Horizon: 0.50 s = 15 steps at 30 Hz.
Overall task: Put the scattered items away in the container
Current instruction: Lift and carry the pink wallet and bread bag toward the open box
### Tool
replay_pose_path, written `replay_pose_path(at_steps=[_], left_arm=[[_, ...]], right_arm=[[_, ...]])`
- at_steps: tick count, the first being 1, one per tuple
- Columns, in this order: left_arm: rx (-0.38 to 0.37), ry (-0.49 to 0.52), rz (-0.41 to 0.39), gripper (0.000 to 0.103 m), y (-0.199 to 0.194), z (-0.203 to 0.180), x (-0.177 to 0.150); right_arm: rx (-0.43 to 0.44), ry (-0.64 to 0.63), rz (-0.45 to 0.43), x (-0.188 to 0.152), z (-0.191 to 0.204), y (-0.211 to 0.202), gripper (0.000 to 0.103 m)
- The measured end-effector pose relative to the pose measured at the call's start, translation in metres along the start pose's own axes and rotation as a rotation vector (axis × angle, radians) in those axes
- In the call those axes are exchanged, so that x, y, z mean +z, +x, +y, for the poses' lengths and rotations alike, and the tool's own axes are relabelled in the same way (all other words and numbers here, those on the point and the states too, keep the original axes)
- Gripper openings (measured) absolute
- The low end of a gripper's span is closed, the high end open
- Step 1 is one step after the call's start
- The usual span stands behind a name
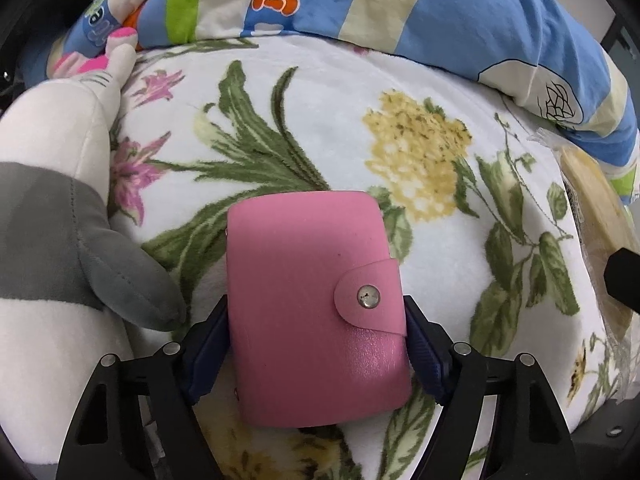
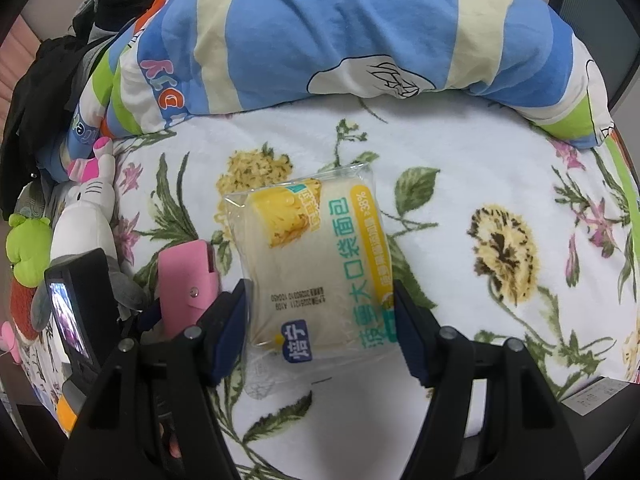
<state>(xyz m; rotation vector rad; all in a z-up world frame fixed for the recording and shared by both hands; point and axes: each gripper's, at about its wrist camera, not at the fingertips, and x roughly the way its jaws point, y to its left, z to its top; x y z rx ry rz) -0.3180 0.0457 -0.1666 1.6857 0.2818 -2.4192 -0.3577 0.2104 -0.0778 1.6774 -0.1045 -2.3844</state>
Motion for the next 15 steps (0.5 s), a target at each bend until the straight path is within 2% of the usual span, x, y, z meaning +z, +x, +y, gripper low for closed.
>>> replay_pose_path(at_steps=[7, 15], left_arm=[[-0.017, 0.006, -0.011, 0.078, -0.009, -0.002, -0.012], [-0.056, 0.037, -0.069, 0.078, -0.047, -0.003, -0.031]], right_arm=[[0.006, 0.005, -0.011, 0.0, -0.002, -0.008, 0.066], [0.015, -0.003, -0.026, -0.008, 0.003, -0.028, 0.066]])
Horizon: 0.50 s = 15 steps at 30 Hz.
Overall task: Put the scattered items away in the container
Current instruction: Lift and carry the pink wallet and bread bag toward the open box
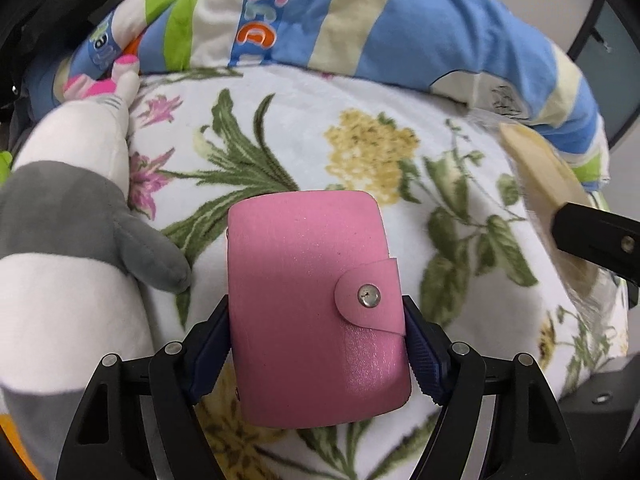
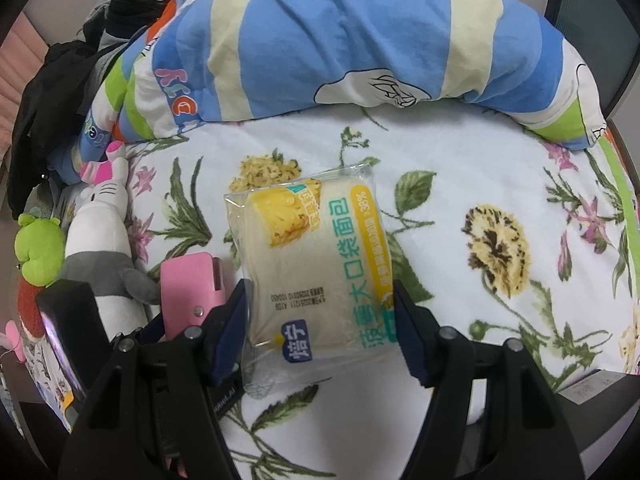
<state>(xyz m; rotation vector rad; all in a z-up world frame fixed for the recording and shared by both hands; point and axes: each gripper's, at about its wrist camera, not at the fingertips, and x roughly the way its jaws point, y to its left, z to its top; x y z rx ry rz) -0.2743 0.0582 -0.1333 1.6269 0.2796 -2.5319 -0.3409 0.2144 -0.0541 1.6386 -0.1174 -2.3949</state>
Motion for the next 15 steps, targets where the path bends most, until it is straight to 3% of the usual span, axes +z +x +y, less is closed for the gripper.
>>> replay_pose_path(at_steps=[8, 15], left_arm=[[-0.008, 0.006, -0.018, 0.078, -0.023, 0.012, 0.008], [0.001, 0.01, -0.038, 0.078, -0.06, 0.026, -0.01]], right_arm=[[0.003, -0.014, 0.002, -0.018, 0.011, -0.021, 0.066], [0.009, -0.058, 0.012, -0.047, 0.032, -0.038, 0.066]])
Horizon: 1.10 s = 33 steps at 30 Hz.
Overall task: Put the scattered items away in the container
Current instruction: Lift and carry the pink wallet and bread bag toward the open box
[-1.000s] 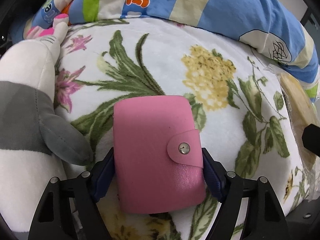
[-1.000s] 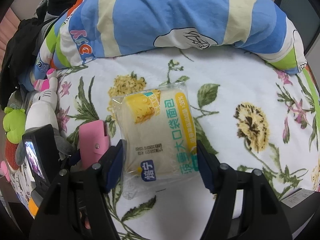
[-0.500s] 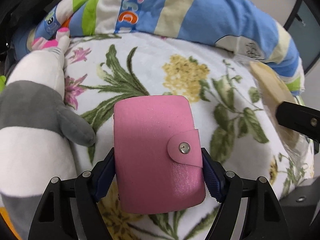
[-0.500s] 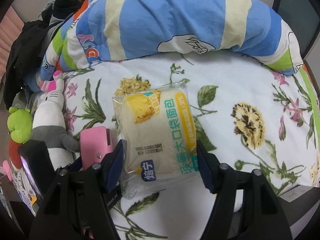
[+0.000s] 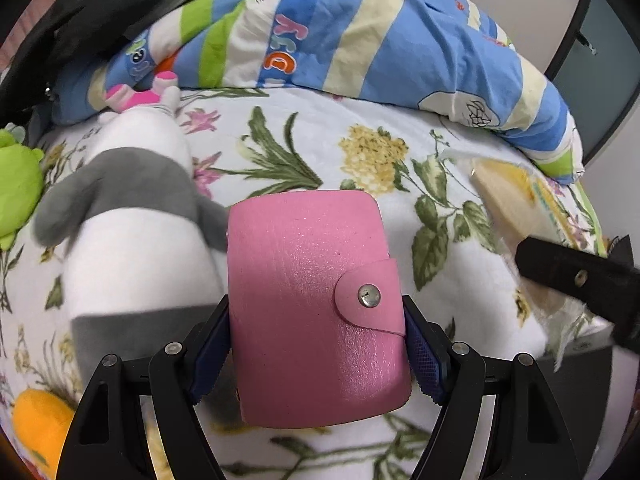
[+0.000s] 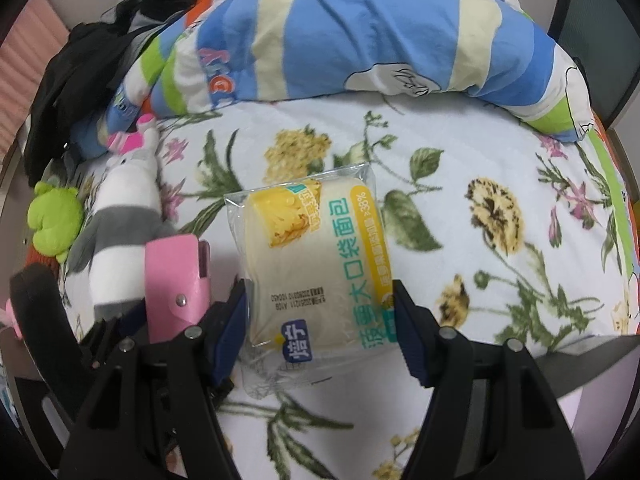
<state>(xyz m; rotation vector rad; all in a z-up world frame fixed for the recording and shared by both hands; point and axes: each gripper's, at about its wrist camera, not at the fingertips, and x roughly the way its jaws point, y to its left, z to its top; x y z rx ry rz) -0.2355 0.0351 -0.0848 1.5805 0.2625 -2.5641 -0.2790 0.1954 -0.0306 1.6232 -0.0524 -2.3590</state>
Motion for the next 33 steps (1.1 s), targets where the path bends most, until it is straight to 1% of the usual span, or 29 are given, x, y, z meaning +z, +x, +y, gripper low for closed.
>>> replay_pose_path(at_steps=[7, 16, 22, 33], left_arm=[[0.002, 0.019, -0.011, 0.078, -0.041, 0.012, -0.022], [-0.003, 0.057, -0.024, 0.078, -0.094, 0.021, -0.06], [-0.014, 0.092, -0.042, 0.078, -0.13, 0.019, -0.084], [-0.036, 0.169, -0.061, 0.078, -0.179, 0.0, -0.122]], right_arm=[[0.004, -0.045, 0.014, -0.036, 0.022, -0.023, 0.067], [0.013, -0.077, 0.015, -0.082, 0.043, -0.057, 0.067], [0.014, -0.092, 0.002, -0.114, 0.051, -0.087, 0.067], [0.003, -0.085, -0.029, -0.162, 0.047, -0.133, 0.067]])
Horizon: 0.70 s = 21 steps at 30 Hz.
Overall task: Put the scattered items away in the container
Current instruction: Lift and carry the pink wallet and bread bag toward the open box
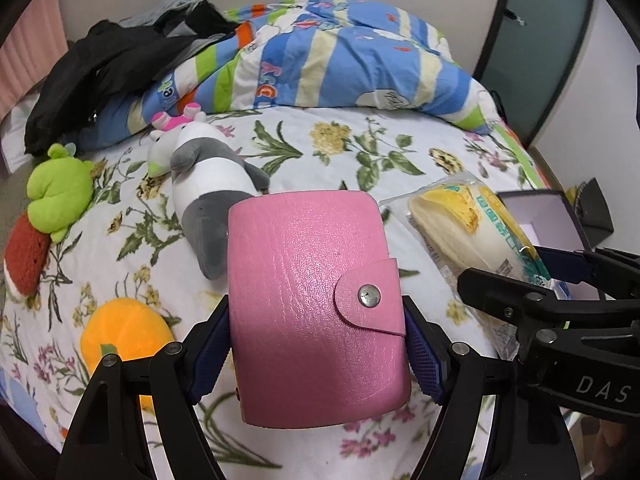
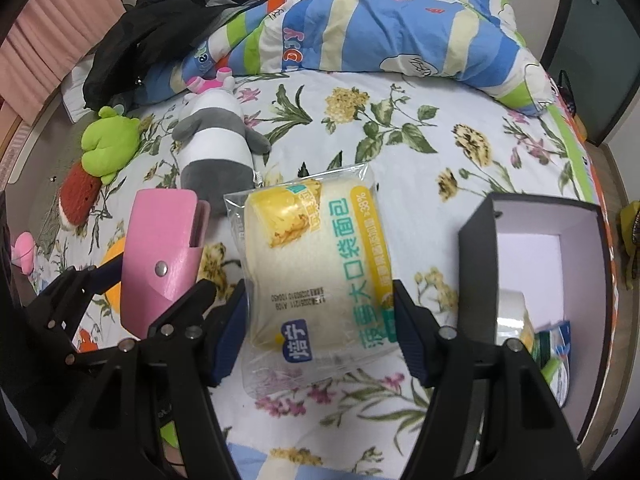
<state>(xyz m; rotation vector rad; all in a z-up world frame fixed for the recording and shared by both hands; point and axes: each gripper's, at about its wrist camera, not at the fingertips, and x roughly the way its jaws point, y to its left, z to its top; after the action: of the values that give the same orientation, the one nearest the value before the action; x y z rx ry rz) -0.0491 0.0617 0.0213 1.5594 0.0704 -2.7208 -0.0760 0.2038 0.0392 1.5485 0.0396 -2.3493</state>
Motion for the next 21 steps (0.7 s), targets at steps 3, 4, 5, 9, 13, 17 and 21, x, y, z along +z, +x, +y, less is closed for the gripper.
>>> replay_pose_path(at_steps=[3, 4, 5, 9, 13, 17, 21], left_arm=[[-0.003, 0.024, -0.006, 0.078, -0.009, -0.011, -0.006], [-0.007, 0.033, -0.007, 0.078, -0.012, -0.016, -0.008], [-0.011, 0.038, -0.009, 0.078, -0.014, -0.019, -0.01], [-0.031, 0.075, -0.018, 0.078, -0.025, -0.042, -0.017], [-0.052, 0.113, -0.028, 0.078, -0.035, -0.067, -0.021], [-0.075, 0.147, -0.03, 0.078, -0.041, -0.093, -0.026], [-0.094, 0.18, -0.034, 0.078, -0.047, -0.117, -0.031]], right_arm=[[-0.005, 0.003, -0.008, -0.012, -0.003, -0.011, 0.067], [-0.008, 0.006, -0.012, -0.015, -0.004, -0.015, 0.067], [-0.011, 0.01, -0.016, -0.019, -0.007, -0.019, 0.067], [-0.028, 0.031, -0.029, -0.034, -0.023, -0.037, 0.067], [-0.049, 0.062, -0.043, -0.05, -0.046, -0.054, 0.067], [-0.068, 0.093, -0.054, -0.065, -0.068, -0.068, 0.067], [-0.087, 0.118, -0.065, -0.079, -0.088, -0.083, 0.067]])
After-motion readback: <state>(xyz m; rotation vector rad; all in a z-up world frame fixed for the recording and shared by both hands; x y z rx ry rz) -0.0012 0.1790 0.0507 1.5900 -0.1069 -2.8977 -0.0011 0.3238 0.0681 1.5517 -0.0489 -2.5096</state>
